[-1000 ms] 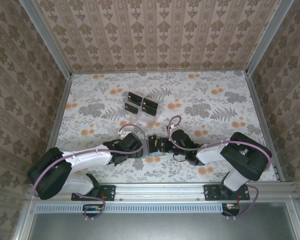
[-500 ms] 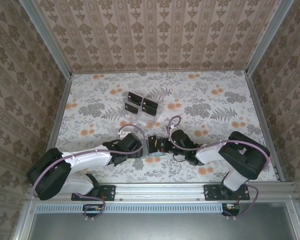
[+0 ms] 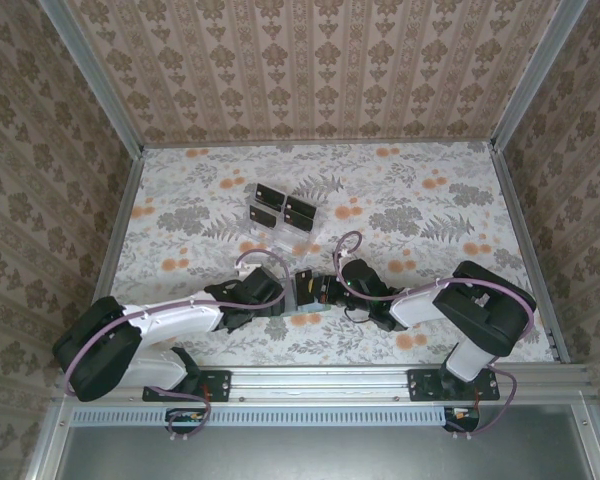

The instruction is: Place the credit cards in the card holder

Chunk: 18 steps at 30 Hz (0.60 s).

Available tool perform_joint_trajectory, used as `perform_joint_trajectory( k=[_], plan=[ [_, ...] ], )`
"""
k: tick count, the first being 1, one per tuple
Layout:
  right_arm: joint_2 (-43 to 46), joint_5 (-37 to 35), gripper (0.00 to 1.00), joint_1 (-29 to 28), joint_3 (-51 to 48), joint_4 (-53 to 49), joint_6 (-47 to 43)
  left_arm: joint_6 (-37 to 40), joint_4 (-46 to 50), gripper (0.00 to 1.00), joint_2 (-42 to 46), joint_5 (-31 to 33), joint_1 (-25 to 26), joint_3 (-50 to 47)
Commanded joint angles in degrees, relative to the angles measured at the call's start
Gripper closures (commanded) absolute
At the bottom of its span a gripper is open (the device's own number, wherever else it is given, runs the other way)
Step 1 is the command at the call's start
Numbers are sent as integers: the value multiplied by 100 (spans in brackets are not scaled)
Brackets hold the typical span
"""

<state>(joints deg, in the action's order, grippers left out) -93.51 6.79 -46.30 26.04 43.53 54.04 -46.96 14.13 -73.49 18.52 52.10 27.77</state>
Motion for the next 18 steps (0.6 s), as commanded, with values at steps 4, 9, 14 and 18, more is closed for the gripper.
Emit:
perform_joint_trajectory(
  k=[4,9,14,18],
  plan=[
    [-5,104,100,19,94,132,36,-15,629,0,-95,15,4,-263],
    [289,10,100,16,50,-47,-27,-23,644,0,-95,17,4,-272],
    [620,-138,100,23,28,-363,-195,-24,644,0,-85,3,7,-273],
    [618,-106,100,18,100,-424,-257,-23,648,0,-86,11,4,-272]
  ],
)
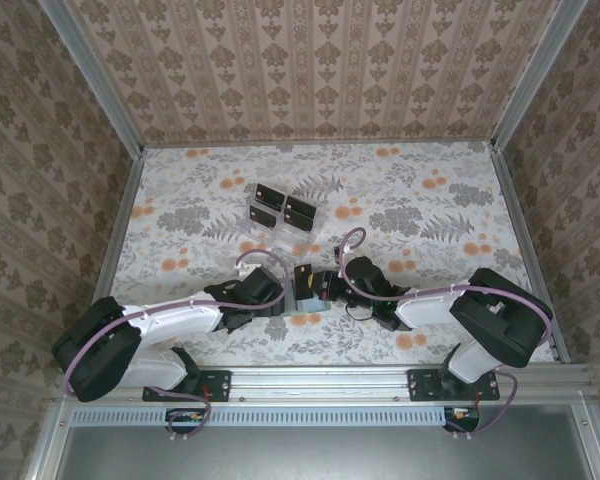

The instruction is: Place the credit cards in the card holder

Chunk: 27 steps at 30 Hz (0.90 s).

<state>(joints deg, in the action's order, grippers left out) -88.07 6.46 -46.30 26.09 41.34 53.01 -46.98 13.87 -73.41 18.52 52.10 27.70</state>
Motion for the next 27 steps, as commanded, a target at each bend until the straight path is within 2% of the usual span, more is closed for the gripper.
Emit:
perform_joint_trajectory(
  k=[1,27],
  plan=[
    [42,-63,100,21,103,-182,-156,-21,676,0,-95,9,4,-265],
    [-649,93,100,16,177,452,76,-48,652,0,-119,3,3,-326]
  ],
)
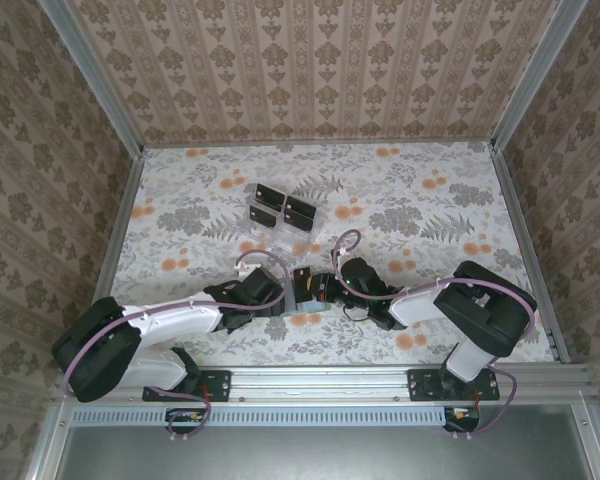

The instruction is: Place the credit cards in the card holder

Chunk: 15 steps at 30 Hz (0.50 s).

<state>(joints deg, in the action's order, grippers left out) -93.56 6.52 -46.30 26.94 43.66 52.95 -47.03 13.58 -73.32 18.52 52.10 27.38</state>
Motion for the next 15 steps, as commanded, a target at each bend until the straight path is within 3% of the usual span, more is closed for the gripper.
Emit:
perform_joint_trajectory(
  k=[1,15],
  plan=[
    [-131,89,100,19,84,246,88,-44,679,0,-121,4,2,-295],
    [-197,21,100,25,-239,530,153,-52,678,0,-118,-6,4,-321]
  ],
)
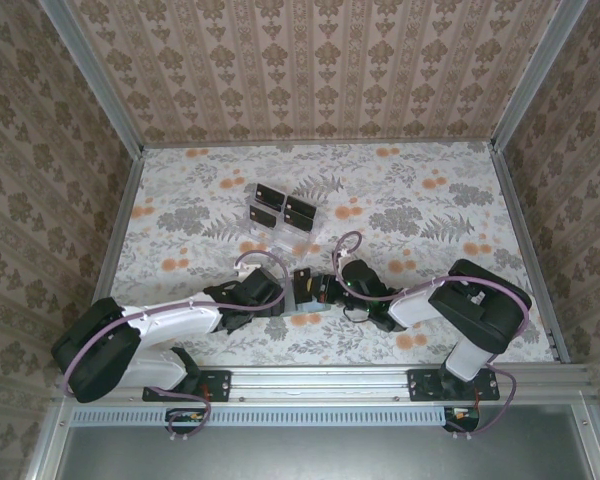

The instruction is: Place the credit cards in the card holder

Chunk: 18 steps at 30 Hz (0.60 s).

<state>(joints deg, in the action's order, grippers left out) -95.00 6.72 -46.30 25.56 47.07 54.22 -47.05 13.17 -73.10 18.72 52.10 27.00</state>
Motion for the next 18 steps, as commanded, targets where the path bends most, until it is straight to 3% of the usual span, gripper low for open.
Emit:
perform_joint_trajectory(
  k=[1,18],
  plan=[
    [-45,-16,100,18,-123,206,24,-49,718,0,-133,-18,7,-283],
    [-206,-13,100,21,-334,518,82,-41,747,0,-134,-26,11,-279]
  ],
)
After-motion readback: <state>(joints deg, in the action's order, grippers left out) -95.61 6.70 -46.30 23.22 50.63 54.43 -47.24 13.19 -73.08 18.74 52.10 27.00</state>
